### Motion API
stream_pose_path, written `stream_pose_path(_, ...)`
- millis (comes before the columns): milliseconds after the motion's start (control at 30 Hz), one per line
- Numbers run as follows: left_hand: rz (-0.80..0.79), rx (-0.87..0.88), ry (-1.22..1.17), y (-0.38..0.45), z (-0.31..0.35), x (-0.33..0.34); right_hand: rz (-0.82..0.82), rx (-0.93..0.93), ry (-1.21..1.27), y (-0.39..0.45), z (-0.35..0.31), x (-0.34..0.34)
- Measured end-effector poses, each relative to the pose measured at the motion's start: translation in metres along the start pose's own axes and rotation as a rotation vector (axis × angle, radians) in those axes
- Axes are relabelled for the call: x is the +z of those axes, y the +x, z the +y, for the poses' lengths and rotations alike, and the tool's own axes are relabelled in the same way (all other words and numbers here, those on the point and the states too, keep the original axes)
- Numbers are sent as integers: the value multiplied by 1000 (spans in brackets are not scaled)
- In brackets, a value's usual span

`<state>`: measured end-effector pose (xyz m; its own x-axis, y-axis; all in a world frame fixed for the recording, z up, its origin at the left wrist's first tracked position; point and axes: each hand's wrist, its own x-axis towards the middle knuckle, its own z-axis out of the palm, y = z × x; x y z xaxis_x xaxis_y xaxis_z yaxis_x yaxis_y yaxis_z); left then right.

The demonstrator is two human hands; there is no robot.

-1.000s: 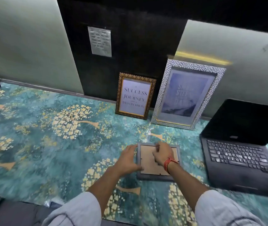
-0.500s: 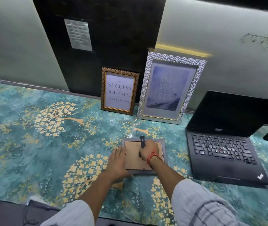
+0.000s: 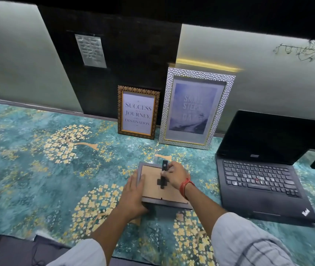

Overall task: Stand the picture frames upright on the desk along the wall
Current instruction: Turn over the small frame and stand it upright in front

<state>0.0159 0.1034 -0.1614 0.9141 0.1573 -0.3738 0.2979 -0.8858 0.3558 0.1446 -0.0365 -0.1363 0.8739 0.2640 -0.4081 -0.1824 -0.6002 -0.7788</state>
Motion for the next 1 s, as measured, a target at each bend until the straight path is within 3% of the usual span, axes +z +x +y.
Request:
stream_pose_path(100, 160, 91, 48, -3, -3, -8, -72, 19, 47, 6, -11, -5)
stream_pose_path(233, 330, 195, -163, -9, -3, -20, -139, 90, 2, 12, -25, -8)
stream_pose_path(367, 384, 121, -405, -15, 7, -38, -353, 102, -105, 16, -38, -11)
stream_pose_path(467, 270, -6, -585, -14, 18, -49, -480, 157, -128, 18, -47, -18)
stream_pose_path(567, 27, -44, -787, -7, 21, -61, -533, 190, -134, 16, -58, -23)
stream_pose_path(700, -313, 13, -730, 11, 28, -83, -570, 180, -149, 13, -74, -28)
stream_pose_path(900, -500, 0, -850, 34, 43, -87, -565, 188, -92, 14, -82, -42)
stream_pose_path(1000, -536, -57, -917, 36, 36, -89, -395, -19, -223, 10, -86, -38)
